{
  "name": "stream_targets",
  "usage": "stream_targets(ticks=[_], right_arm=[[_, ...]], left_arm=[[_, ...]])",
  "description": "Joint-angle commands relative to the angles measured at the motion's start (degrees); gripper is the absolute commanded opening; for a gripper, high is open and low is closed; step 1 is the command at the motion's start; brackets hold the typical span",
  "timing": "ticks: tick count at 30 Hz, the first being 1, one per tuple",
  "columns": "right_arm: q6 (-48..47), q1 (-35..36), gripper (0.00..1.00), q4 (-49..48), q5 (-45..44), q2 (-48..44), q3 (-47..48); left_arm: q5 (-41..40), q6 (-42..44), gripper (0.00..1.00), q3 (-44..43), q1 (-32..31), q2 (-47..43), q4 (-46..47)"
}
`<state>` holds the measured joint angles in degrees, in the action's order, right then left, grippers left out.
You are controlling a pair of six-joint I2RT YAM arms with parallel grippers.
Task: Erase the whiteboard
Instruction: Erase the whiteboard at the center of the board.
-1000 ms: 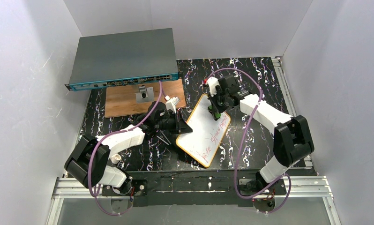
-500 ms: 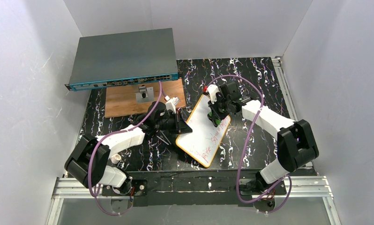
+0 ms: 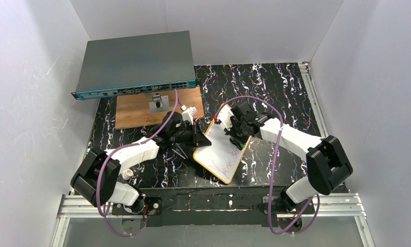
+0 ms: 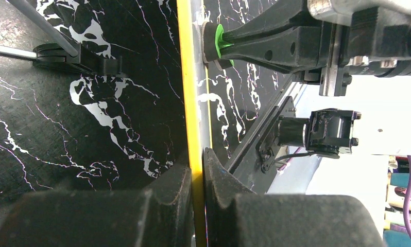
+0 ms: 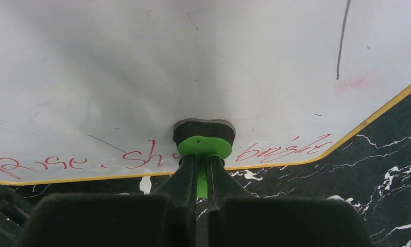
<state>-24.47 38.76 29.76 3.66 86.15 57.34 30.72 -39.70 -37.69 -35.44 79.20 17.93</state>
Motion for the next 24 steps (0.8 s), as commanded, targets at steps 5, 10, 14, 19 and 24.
stream_targets(ticks=[5,10,14,19,24], right_arm=[[-1.65,2.17,0.01,6.14,0.28,5.76,-3.21],[-3.23,2.19,0.01,8.17,0.7,5.82,-2.97],[-2.5,2.03,0.01,6.51,-1.2,5.77,-2.79],[2.63,-3.67,0.01,4.93,1.65,6.88,5.07],[5.75,-9.65,0.01,6.35,7.49,10.65,15.99]], left_arm=[[5.55,5.36,0.0,-1.85,-1.91,-2.84,2.99],[5.48,5.4,0.0,-1.53,-1.91,-2.83,3.2],[5.66,5.2,0.0,-1.44,-1.91,-2.51,3.74],[6.02,4.99,0.0,-1.54,-1.91,-2.3,3.88],[6.02,5.39,0.0,-1.49,-1.89,-2.68,3.17]])
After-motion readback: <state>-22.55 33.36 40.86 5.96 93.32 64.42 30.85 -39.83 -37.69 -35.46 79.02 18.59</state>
